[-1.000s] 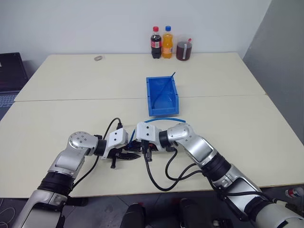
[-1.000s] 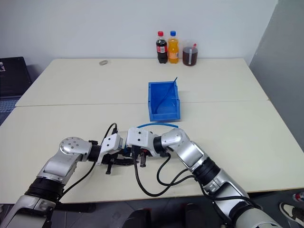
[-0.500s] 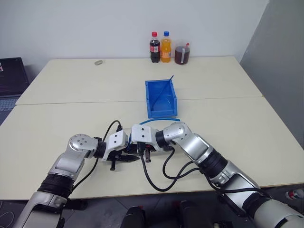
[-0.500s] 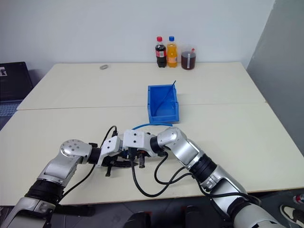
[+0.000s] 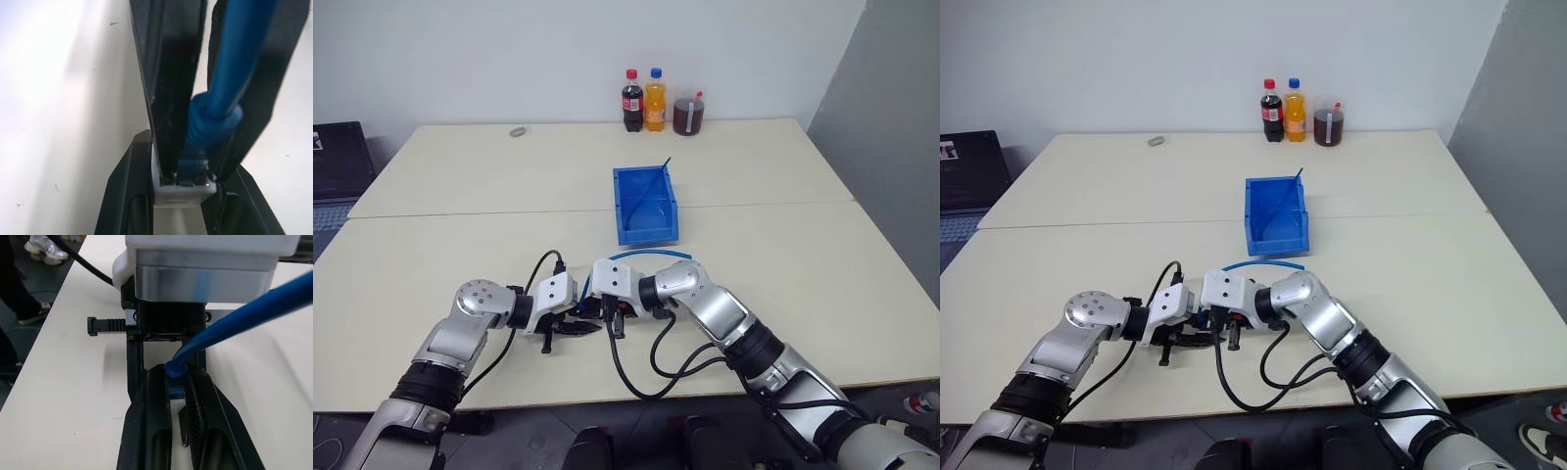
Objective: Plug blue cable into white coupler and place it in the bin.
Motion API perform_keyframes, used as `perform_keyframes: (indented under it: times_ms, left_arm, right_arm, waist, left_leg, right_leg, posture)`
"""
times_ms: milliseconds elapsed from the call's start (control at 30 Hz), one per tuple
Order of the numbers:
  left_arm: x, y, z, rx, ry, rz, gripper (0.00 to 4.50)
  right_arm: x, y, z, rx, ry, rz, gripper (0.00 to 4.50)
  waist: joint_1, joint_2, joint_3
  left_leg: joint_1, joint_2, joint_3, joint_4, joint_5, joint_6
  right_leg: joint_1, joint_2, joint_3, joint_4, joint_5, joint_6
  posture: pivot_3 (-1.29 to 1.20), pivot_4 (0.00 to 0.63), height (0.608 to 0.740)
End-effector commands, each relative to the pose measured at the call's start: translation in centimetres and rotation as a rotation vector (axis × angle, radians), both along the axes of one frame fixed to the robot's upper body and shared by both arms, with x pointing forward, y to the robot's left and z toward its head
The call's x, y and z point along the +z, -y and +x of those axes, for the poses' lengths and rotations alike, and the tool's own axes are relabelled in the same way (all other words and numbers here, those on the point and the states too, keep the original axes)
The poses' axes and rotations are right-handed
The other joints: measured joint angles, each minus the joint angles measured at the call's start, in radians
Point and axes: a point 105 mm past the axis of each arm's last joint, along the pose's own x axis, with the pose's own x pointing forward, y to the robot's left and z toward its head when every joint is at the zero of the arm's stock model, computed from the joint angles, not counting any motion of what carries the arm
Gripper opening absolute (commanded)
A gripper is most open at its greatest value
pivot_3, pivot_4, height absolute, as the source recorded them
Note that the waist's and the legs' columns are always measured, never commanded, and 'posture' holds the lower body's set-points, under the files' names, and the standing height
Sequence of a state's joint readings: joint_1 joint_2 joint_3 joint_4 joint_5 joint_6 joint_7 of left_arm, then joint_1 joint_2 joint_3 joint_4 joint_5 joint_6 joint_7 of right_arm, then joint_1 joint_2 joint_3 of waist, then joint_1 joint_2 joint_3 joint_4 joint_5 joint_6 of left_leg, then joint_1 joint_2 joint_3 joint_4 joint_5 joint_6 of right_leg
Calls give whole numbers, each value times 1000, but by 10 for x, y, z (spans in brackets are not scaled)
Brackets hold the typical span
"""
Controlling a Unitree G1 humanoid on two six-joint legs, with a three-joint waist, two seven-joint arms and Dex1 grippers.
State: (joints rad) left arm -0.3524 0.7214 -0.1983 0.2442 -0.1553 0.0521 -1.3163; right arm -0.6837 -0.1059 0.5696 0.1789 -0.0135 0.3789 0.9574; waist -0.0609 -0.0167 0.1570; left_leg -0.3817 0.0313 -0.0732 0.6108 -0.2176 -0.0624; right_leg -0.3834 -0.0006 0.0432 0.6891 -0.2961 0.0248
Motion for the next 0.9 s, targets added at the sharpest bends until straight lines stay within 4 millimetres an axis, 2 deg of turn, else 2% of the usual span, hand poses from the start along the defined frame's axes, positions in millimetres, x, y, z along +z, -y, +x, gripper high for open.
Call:
perform_keyframes:
  times_ms: [33, 267, 433, 567, 667, 767, 900]
  left_arm:
    - [-7, -16, -2, 72, -41, 22, 1836]
    - [-3, -23, -5, 82, -39, 14, 3324]
    - [11, -26, 1, 123, 26, -20, 4436]
    - [27, -27, 10, 177, 81, -62, 4500]
    - [45, -28, 22, 248, 123, -117, 4500]
    - [67, -29, 40, 313, 204, -133, 4500]
    - [86, -22, 55, 344, 254, -178, 4500]
  right_arm:
    - [-2, 19, 4, -72, -11, 11, 108]
    - [28, 26, 3, -114, 10, 119, 108]
    - [58, 32, 5, -159, 12, 222, 108]
    - [93, 45, 7, -212, -5, 338, 108]
    - [122, 64, 19, -304, -7, 433, 108]
    - [157, 90, 46, -425, -5, 545, 108]
    - [168, 103, 89, -573, -17, 572, 108]
  waist:
    - [3, 1, 1]
    - [3, 1, 2]
    - [3, 1, 4]
    - [4, 0, 7]
    - [5, 0, 8]
    - [7, -1, 15]
    - [7, -2, 15]
  left_leg:
    - [0, 0, 0, 0, 0, 0]
    - [-1, 0, 0, 0, 0, 0]
    - [-3, 1, 0, 0, 0, 0]
    - [-8, 1, -2, 0, 0, 0]
    - [-12, 1, -3, 0, 0, 0]
    - [-14, 1, -4, 0, 0, 0]
    - [-16, 0, -4, 0, 0, 0]
  right_leg:
    - [0, 0, 0, 0, 0, 0]
    - [-1, 0, 0, 0, 0, 0]
    - [-3, 1, 0, 0, 0, -1]
    - [-6, 1, -1, -1, 0, -1]
    - [-7, 0, -3, -3, 0, -1]
    - [-8, 0, -5, -4, 0, 0]
    - [-9, 0, -5, -6, 2, -3]
  posture:
    - [0, 150, 740]
    - [0, 150, 740]
    - [0, 150, 740]
    - [0, 150, 740]
    - [0, 150, 740]
    - [0, 150, 740]
    - [0, 150, 740]
